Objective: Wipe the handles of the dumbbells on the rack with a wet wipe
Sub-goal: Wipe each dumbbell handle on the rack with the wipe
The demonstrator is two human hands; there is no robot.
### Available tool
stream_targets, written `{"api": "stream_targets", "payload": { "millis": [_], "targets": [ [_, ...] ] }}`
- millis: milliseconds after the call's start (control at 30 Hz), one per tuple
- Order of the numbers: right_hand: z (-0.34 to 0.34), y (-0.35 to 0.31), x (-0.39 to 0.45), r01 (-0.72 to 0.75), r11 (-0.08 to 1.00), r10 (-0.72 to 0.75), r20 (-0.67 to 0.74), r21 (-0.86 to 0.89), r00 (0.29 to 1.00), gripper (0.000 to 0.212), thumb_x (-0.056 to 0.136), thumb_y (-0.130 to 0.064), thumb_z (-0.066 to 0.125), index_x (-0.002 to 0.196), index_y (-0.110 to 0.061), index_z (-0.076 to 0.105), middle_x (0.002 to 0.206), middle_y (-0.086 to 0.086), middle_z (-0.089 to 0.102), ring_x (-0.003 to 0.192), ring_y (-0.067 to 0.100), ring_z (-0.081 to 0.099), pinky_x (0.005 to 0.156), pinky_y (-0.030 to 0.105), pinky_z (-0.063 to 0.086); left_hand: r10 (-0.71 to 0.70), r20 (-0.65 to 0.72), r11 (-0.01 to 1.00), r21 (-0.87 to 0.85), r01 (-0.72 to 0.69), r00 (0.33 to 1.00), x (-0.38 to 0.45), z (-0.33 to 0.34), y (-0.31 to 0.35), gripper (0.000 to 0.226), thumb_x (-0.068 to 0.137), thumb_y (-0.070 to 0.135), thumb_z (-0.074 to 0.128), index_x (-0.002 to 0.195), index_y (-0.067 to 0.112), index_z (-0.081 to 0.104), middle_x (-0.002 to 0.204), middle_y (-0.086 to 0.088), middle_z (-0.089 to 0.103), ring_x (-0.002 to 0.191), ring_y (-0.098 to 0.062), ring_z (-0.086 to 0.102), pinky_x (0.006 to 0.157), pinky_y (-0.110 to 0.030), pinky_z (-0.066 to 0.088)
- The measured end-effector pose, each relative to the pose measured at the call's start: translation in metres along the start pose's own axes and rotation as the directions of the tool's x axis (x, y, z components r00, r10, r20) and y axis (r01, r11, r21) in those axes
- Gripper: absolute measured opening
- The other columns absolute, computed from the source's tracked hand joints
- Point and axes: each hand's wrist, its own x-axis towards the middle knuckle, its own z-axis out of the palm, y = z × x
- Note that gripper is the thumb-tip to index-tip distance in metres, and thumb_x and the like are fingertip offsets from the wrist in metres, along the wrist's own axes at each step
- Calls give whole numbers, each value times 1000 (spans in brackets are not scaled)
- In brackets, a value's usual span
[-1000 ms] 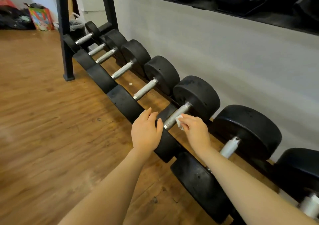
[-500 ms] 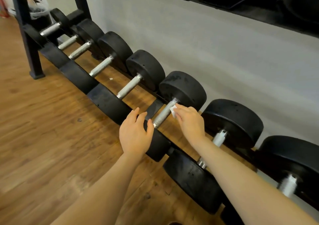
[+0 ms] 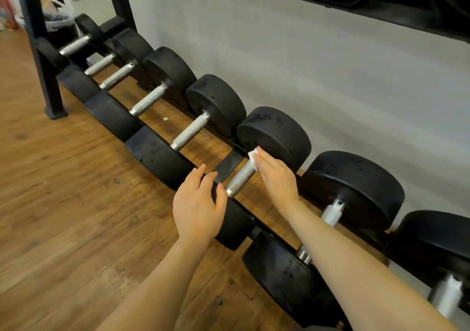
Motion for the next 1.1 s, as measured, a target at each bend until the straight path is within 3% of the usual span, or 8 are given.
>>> {"api": "stream_targets", "payload": {
  "millis": [100,267,433,533,633,733,900,1100],
  "targets": [
    [5,6,-4,24,1000,-23,-56,20,998,58,79,-3,75,133,-9,56,134,6,59,97,23,68,81,37,59,14,-25,1000,4,-14,1000,0,1,0,38,97,33,46,121,16,69,136,-7,60,131,-25,52,104,-41,43],
    [9,6,-4,52,997,-57,-100,-49,993,57,74,-5,80,127,-7,60,134,8,59,85,21,69,65,33,61,43,-39,999,13,-43,998,2,1,0,49,94,39,35,119,16,70,133,-6,62,127,-24,55,100,-38,44],
    [7,-3,-9,45,986,-73,-176,-158,982,50,76,-11,79,123,-4,60,112,15,63,83,22,62,61,27,51,36,-43,999,2,-36,998,2,1,-1,48,94,39,36,118,15,70,133,-6,62,126,-24,55,99,-40,45],
    [16,-6,-10,55,987,-76,-138,-148,988,42,88,-16,67,127,-5,58,121,14,60,102,24,60,78,30,52,36,-50,999,-13,-36,998,3,1,0,48,93,38,36,117,15,71,131,-6,63,125,-24,56,98,-41,47],
    [24,-8,-13,-53,998,50,-112,-26,992,40,103,-34,36,136,-16,52,137,3,50,125,15,44,104,31,41,36,-52,999,-27,-37,998,2,1,-1,48,93,38,36,116,15,71,130,-6,63,125,-25,57,98,-41,47],
    [20,-28,-16,-139,989,146,-175,54,974,39,97,-20,52,135,-10,52,134,9,51,120,19,48,91,24,50,36,-47,999,-37,-38,998,2,0,0,49,93,39,35,116,15,71,130,-6,64,125,-25,57,98,-42,47],
    [19,-44,-8,-304,935,338,-198,180,920,44,94,-15,58,137,-9,50,131,12,49,112,20,48,81,17,41,37,-41,999,-35,-39,998,2,1,-2,49,93,39,35,116,15,71,130,-7,64,126,-25,56,99,-42,47],
    [21,-47,-22,-220,964,243,-159,149,957,49,91,-14,62,138,-6,48,134,12,46,115,19,48,83,21,50,34,-29,999,-37,-35,999,4,2,-2,50,93,39,34,116,16,71,130,-6,64,126,-25,57,99,-41,47]
  ]
}}
